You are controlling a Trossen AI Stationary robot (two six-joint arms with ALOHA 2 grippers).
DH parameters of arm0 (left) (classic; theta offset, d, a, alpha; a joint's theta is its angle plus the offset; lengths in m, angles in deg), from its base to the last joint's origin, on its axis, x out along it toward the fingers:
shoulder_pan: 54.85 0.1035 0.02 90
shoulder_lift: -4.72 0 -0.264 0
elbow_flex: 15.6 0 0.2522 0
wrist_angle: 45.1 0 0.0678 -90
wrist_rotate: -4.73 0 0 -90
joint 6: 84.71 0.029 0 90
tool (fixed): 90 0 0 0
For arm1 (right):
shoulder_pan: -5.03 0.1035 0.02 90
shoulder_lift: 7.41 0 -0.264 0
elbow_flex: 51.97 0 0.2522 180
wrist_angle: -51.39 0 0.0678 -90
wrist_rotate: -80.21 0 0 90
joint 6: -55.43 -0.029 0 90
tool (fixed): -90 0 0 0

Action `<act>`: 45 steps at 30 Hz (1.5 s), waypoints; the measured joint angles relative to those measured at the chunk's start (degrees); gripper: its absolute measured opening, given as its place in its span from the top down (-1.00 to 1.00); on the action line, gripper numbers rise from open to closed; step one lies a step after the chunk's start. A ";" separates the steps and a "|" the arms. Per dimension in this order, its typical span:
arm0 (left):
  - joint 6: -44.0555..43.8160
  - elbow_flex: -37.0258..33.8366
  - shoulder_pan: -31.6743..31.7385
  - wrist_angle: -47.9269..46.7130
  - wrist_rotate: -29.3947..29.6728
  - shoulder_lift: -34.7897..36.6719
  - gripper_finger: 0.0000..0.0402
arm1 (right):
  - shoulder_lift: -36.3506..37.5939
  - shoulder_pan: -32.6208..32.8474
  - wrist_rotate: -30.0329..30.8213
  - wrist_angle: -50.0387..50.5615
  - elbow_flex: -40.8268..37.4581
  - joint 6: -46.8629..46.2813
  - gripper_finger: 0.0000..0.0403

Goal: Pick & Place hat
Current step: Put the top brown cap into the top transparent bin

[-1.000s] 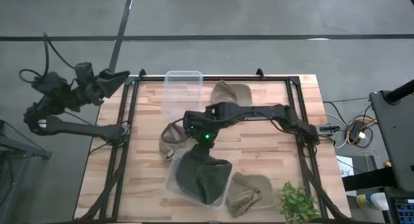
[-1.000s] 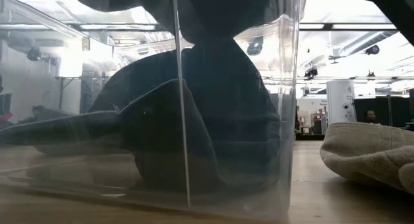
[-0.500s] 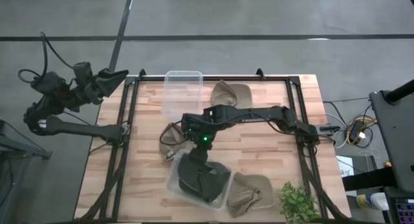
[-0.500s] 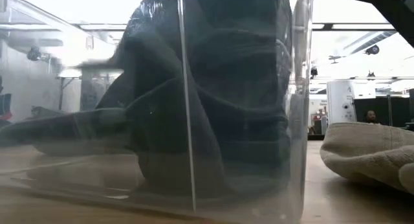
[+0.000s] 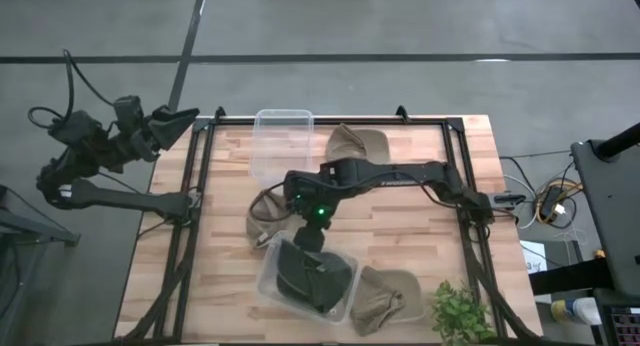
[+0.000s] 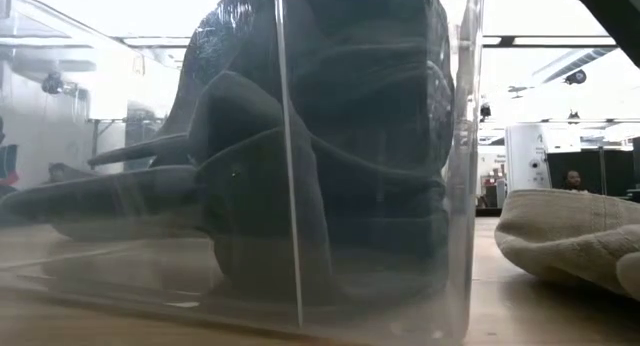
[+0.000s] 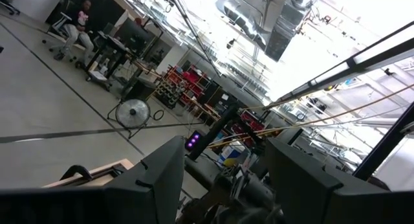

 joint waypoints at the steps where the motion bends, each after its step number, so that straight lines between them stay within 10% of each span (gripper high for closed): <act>1: 0.00 0.00 0.00 -0.02 0.00 0.00 -0.04 | 0.45 -0.10 0.87 0.26 0.00 0.11 -0.02; 28: -1.68 -0.15 -0.02 -4.39 -0.05 -0.02 -0.04 | 3.46 -9.16 10.27 2.54 -0.31 7.18 -0.01; 45: -1.36 -0.15 -0.01 -4.76 -0.04 0.00 -0.04 | 3.50 -9.11 12.09 2.93 -16.85 12.53 0.04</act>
